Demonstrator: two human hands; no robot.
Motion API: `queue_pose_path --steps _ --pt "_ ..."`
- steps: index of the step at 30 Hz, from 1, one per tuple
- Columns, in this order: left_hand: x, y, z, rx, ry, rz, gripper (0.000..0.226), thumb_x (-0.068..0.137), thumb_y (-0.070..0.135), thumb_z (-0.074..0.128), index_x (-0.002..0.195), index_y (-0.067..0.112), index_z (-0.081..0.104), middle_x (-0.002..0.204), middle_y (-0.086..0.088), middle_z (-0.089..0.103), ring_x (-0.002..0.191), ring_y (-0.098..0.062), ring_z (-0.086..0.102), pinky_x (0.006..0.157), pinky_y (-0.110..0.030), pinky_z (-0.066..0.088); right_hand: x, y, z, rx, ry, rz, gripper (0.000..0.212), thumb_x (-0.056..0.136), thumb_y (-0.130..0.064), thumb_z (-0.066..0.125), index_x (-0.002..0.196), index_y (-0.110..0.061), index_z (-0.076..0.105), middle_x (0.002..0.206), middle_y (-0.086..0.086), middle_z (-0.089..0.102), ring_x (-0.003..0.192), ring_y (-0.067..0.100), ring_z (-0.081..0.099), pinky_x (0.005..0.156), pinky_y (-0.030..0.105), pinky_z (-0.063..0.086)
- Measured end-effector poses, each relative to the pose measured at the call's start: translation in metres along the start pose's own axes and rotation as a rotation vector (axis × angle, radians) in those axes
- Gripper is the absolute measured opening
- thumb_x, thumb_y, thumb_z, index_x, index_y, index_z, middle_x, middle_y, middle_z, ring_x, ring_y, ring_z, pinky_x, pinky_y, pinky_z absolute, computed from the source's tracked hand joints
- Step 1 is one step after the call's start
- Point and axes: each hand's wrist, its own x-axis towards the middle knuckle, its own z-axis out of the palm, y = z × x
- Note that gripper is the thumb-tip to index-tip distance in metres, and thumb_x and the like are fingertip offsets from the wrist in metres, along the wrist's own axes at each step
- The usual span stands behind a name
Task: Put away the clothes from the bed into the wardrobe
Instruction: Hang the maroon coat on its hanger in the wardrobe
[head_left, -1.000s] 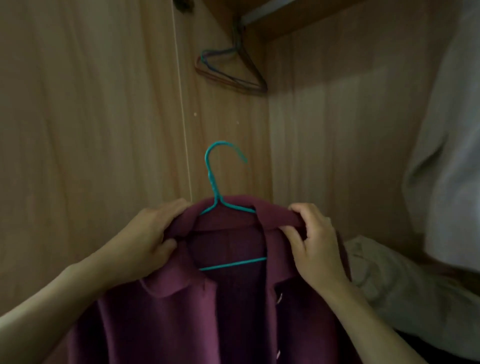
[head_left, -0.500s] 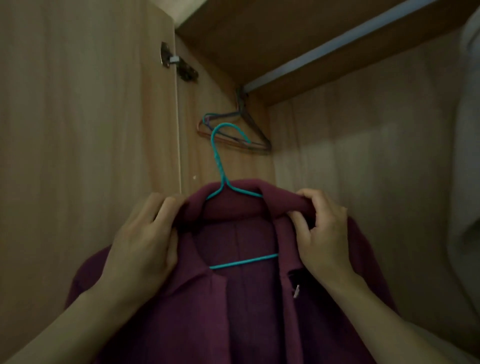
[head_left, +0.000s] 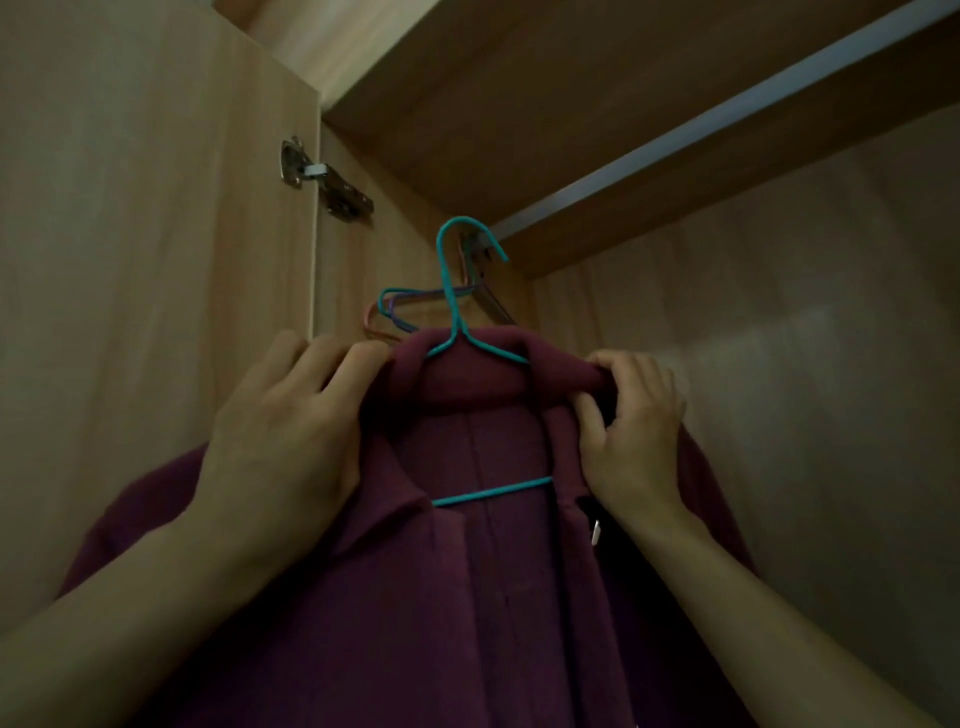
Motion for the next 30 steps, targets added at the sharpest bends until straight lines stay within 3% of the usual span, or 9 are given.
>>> queue_pose_path --steps 6,11,16,23,30 --pt "0.055 -0.01 0.04 0.101 0.035 0.017 0.041 0.082 0.012 0.045 0.121 0.009 0.055 0.104 -0.013 0.057 0.091 -0.033 0.049 0.069 -0.05 0.048 0.053 0.039 0.047 -0.031 0.026 -0.104 0.035 0.087 -0.014 0.063 0.121 -0.022 0.058 0.11 0.001 0.056 0.1 0.018 0.047 0.081 0.026 0.025" --pt "0.107 -0.014 0.087 0.155 0.058 0.033 0.041 0.081 0.004 0.054 0.121 0.01 0.053 0.104 -0.015 0.054 0.091 -0.032 0.047 0.069 -0.05 0.048 0.098 0.08 0.092 0.003 0.034 -0.092 0.033 0.09 -0.014 0.058 0.121 -0.025 0.055 0.111 0.0 0.053 0.102 0.017 0.046 0.084 0.03 0.029" --pt "0.156 -0.021 0.129 0.194 0.031 0.02 0.038 0.081 0.011 0.055 0.119 0.014 0.052 0.107 -0.013 0.052 0.094 -0.03 0.045 0.066 -0.044 0.047 0.144 0.115 0.14 0.033 0.041 -0.05 0.034 0.09 -0.012 0.058 0.122 -0.024 0.055 0.111 0.001 0.053 0.104 0.02 0.047 0.085 0.031 0.03" --pt "0.184 -0.027 0.172 0.248 -0.009 0.007 0.037 0.083 0.013 0.045 0.12 0.014 0.05 0.111 -0.013 0.052 0.098 -0.03 0.047 0.069 -0.043 0.048 0.169 0.149 0.186 0.044 -0.008 -0.052 0.034 0.088 -0.008 0.058 0.119 -0.021 0.054 0.111 0.007 0.057 0.106 0.026 0.052 0.092 0.045 0.042" --pt "0.211 -0.021 0.199 0.309 -0.015 0.028 0.046 0.085 0.018 0.037 0.129 0.015 0.047 0.12 -0.014 0.051 0.102 -0.031 0.044 0.072 -0.033 0.035 0.189 0.177 0.211 0.078 -0.02 -0.031 0.032 0.089 -0.006 0.055 0.118 -0.017 0.053 0.108 0.011 0.057 0.101 0.028 0.053 0.083 0.041 0.047"
